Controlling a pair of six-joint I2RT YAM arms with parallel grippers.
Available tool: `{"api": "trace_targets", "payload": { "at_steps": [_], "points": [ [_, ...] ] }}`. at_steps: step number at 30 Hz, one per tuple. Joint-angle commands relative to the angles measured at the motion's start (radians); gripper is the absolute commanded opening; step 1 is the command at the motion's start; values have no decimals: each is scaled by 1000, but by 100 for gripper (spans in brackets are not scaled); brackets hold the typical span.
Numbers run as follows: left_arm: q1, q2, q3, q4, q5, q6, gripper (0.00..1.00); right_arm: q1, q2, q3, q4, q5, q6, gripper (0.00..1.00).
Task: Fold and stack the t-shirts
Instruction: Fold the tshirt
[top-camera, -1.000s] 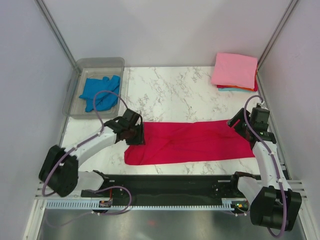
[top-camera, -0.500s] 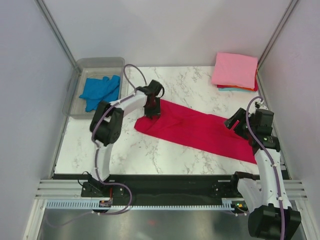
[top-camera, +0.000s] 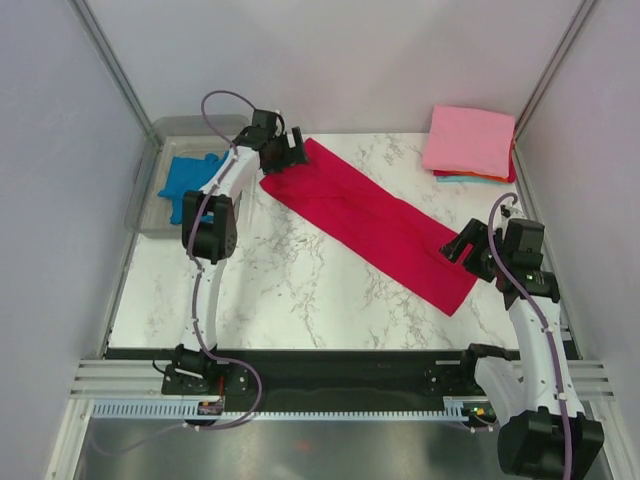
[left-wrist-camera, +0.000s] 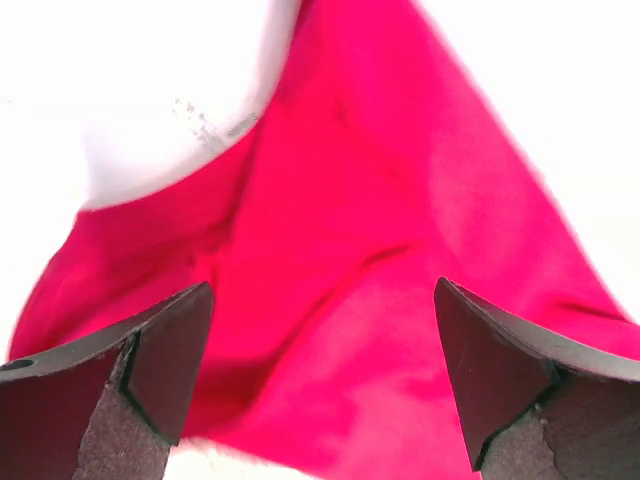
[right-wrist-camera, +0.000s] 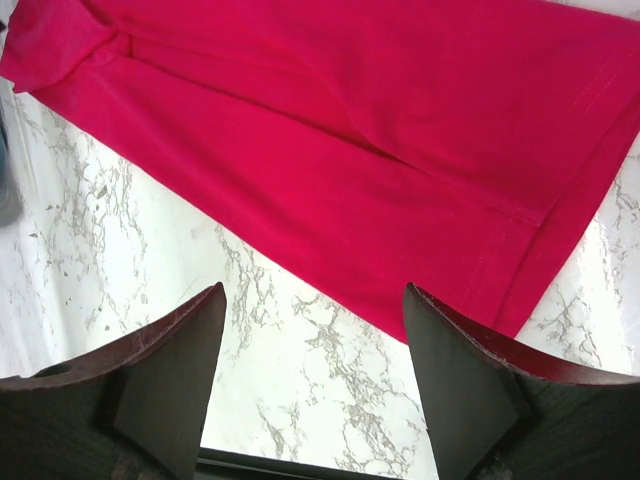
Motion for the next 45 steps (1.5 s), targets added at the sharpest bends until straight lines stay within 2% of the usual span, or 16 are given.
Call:
{"api": "trace_targets", "payload": {
  "at_steps": [1, 6, 9, 20, 24, 26, 28, 29, 31, 32, 36, 40, 42, 45],
  "points": [
    [-52, -296, -26, 93, 71, 31, 100, 21, -7, -12, 32, 36, 18, 79],
    [-59, -519, -184, 64, 62, 30, 100, 130, 146, -40, 64, 200, 104, 80],
    [-61, -658, -326, 56, 97, 4, 100, 277, 226, -81, 118, 272, 180, 81],
    [-62, -1195, -978, 61, 163, -45, 100, 403, 389, -219, 366, 327, 279, 80],
    [-61, -1350, -1133, 61, 152, -38, 100, 518, 467, -273, 449, 332, 369, 79],
    [-59, -1424, -1188, 48, 143, -33, 100, 636, 473, -291, 493, 356, 462, 79],
    [-58, -1458, -1204, 16, 143, -33, 100, 756, 484, -302, 547, 363, 532, 79],
    [-59, -1488, -1209, 4, 145, -35, 100, 800, 485, -304, 561, 395, 620, 79],
    [-59, -1510, -1204, -34, 160, -33, 100, 964, 484, -291, 583, 448, 707, 79],
    [-59, -1527, -1201, -45, 163, -33, 100, 1024, 489, -259, 584, 520, 775, 80],
    [-59, -1569, -1192, -97, 169, -25, 100, 1318, 634, -106, 593, 596, 874, 81],
    [-58, -1614, -1202, -142, 174, -21, 100, 1437, 830, 135, 578, 538, 786, 81],
    [-59, -1632, -1204, -180, 175, -18, 100, 1468, 867, 244, 517, 547, 759, 81],
    [-59, -1675, -1207, -229, 172, -12, 100, 1477, 832, 347, 419, 608, 651, 81]
  ]
}}
